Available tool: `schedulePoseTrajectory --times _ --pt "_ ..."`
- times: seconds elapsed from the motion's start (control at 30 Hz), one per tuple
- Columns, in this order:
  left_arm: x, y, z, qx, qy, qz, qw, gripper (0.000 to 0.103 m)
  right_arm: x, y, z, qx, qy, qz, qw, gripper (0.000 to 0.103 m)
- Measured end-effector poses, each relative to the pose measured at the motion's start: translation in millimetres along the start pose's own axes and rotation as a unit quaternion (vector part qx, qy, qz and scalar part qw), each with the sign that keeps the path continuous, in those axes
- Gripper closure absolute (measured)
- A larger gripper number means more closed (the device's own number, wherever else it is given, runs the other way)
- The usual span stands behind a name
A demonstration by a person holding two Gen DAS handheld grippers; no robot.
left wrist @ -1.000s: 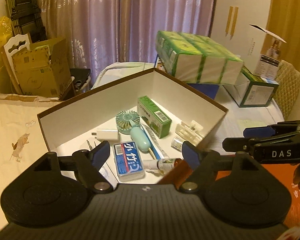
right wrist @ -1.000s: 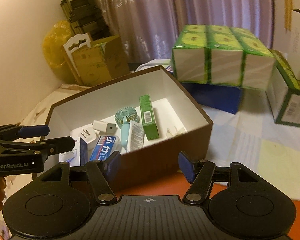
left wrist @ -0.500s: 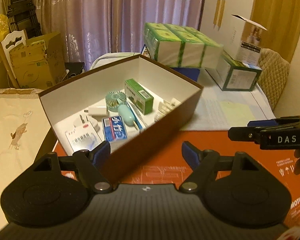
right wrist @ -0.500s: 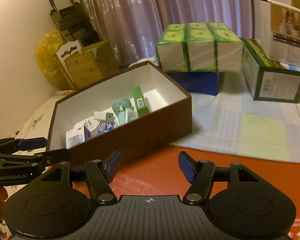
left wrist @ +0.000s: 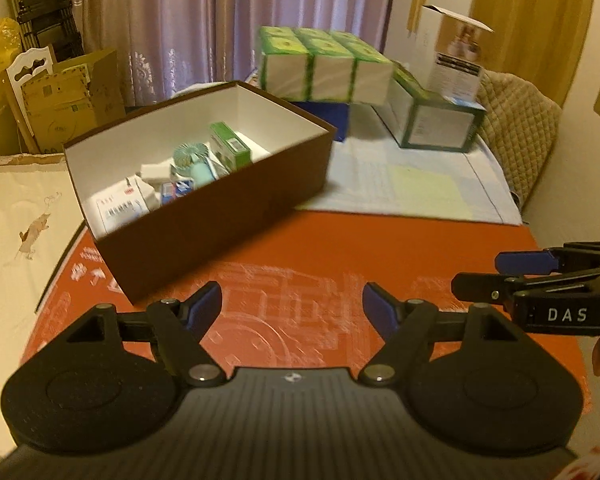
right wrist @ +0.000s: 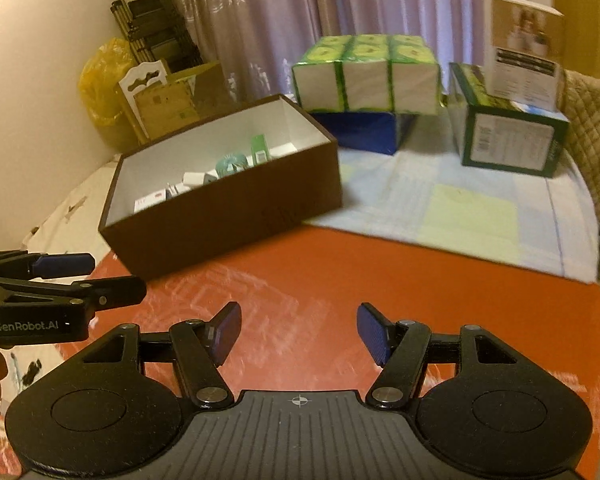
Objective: Organize rigid objects
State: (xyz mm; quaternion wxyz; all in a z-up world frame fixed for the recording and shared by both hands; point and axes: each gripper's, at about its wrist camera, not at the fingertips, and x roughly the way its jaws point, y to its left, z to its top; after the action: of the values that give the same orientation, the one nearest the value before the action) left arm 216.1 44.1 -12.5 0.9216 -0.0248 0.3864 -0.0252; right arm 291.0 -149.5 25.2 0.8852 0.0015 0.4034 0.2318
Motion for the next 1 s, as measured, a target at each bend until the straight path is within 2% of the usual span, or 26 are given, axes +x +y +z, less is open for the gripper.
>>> schedulePoseTrajectory --times 0.53,1.0 --pt "-49 -79 -68 0.014 0.016 -0.007 0.9997 0.029 -93 -34 -87 0.026 0.005 -0.009 1.0 0.042" --pt "-75 -107 -105 0.024 0.018 -0.01 0.9995 0.029 -133 -39 -130 0.032 0.009 -0.014 0.999 0.042"
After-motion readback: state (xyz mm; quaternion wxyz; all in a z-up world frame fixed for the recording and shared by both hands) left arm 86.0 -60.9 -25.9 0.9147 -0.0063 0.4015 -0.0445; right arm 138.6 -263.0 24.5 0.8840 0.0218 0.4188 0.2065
